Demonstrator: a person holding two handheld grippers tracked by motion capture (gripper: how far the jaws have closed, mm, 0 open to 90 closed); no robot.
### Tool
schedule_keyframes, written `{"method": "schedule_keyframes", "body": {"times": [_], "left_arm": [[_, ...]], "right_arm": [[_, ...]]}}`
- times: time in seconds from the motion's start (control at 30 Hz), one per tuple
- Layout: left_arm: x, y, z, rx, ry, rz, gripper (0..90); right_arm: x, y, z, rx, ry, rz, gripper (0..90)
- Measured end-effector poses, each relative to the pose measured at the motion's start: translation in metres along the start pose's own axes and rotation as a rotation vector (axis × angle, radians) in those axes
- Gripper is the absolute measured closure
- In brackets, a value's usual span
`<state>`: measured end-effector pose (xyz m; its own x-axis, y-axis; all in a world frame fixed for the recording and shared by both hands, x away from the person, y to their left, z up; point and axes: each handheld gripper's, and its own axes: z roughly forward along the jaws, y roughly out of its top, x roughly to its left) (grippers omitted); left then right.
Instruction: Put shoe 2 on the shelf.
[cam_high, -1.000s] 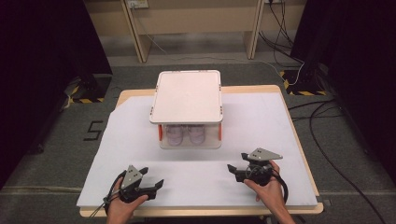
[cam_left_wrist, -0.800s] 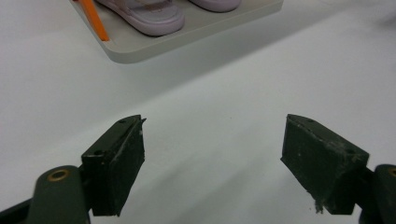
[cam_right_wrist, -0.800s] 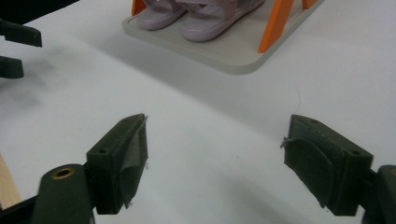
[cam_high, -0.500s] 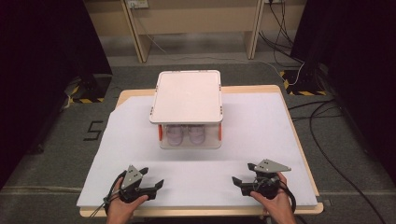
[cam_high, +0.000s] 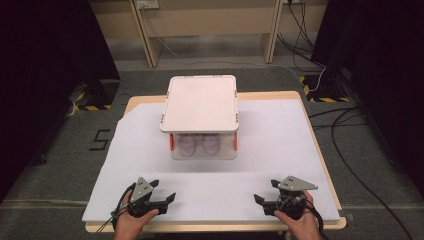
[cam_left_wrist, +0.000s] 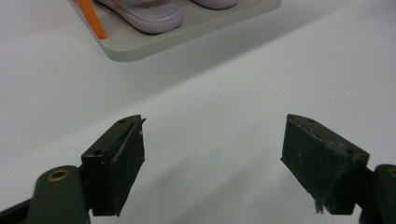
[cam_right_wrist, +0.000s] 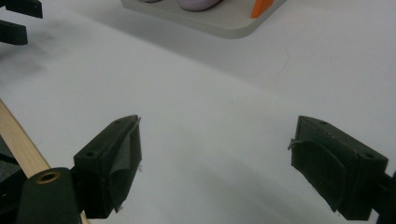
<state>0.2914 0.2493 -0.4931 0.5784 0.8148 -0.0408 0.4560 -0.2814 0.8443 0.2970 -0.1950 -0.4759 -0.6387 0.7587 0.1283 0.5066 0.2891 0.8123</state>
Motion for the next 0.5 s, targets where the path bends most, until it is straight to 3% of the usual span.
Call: {"method": "schedule_keyframes", "body": {"times": [0.3,0.5], "left_arm": [[0.0,0.0,0.0,0.005,-0.001,0.002,20.5],[0.0,0.0,0.0,0.004,-0.001,0.001,20.1]], "right_arm": [[0.003,-0.01,-0.002,0.079,-0.063,0.038,16.4],[0.001,-0.014,-0.007,0.08,-0.08,0.048,16.4]]}}
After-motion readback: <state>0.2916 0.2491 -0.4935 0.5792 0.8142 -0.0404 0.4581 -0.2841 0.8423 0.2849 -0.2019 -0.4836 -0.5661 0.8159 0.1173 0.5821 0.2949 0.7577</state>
